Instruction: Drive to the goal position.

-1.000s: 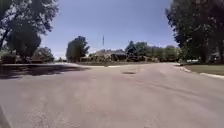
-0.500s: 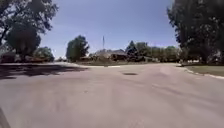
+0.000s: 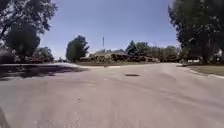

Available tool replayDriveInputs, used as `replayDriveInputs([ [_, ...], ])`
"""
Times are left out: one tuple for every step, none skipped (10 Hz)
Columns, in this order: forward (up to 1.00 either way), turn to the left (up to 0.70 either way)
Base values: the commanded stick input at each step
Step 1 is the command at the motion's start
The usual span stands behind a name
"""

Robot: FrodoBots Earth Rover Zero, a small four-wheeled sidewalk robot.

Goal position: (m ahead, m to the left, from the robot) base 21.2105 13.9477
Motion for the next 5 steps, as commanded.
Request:
replayDriveInputs([
  [0.7,0.0],
  [0.7,0.0],
  [0.7,0.0],
  [0.7,0.0],
  [0.7,0.0],
])
